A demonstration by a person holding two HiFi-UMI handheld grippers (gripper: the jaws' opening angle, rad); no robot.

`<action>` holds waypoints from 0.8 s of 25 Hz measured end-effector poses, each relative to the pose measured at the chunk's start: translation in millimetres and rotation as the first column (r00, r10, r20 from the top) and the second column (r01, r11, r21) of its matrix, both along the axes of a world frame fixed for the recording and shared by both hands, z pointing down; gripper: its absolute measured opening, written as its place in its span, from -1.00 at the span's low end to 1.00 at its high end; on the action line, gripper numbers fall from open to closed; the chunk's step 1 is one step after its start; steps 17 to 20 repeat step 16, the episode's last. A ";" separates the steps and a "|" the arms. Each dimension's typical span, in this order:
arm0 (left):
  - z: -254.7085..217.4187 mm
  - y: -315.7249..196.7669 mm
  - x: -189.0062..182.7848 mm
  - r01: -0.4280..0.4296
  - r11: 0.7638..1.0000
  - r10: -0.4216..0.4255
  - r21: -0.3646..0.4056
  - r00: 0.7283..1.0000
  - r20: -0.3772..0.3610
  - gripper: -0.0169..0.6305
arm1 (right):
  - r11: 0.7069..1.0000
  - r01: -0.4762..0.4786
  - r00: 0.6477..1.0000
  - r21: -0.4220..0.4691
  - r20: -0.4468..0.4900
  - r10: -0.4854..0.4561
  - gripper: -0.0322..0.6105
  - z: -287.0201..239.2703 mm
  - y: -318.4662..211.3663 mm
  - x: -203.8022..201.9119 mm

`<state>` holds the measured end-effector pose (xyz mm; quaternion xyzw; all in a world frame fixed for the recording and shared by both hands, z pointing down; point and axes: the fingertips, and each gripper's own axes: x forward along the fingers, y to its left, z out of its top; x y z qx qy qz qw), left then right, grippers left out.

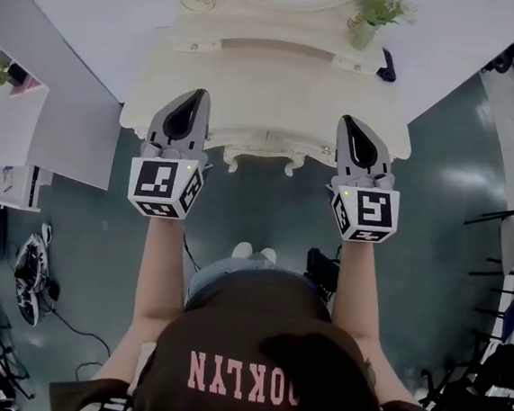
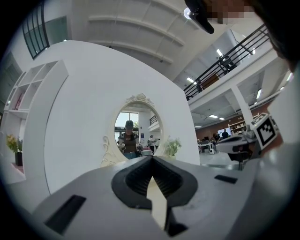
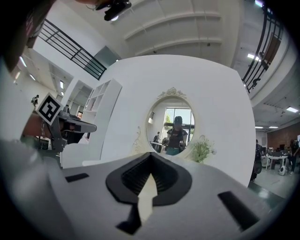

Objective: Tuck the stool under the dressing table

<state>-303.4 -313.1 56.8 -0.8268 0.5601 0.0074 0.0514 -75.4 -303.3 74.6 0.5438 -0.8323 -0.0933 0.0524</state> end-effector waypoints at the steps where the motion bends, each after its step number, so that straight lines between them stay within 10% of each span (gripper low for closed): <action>1: 0.4 -0.6 0.6 -0.001 1.000 0.001 -0.001 1.000 0.001 -0.93 | 1.000 0.001 1.000 -0.003 0.000 -0.001 -0.90 1.4 -0.7 -0.2; 20: 1.4 -10.8 4.7 -0.012 1.000 0.012 -0.010 1.000 0.001 -0.93 | 0.999 0.029 1.000 -0.032 -0.003 -0.029 -0.90 7.9 -10.3 -2.2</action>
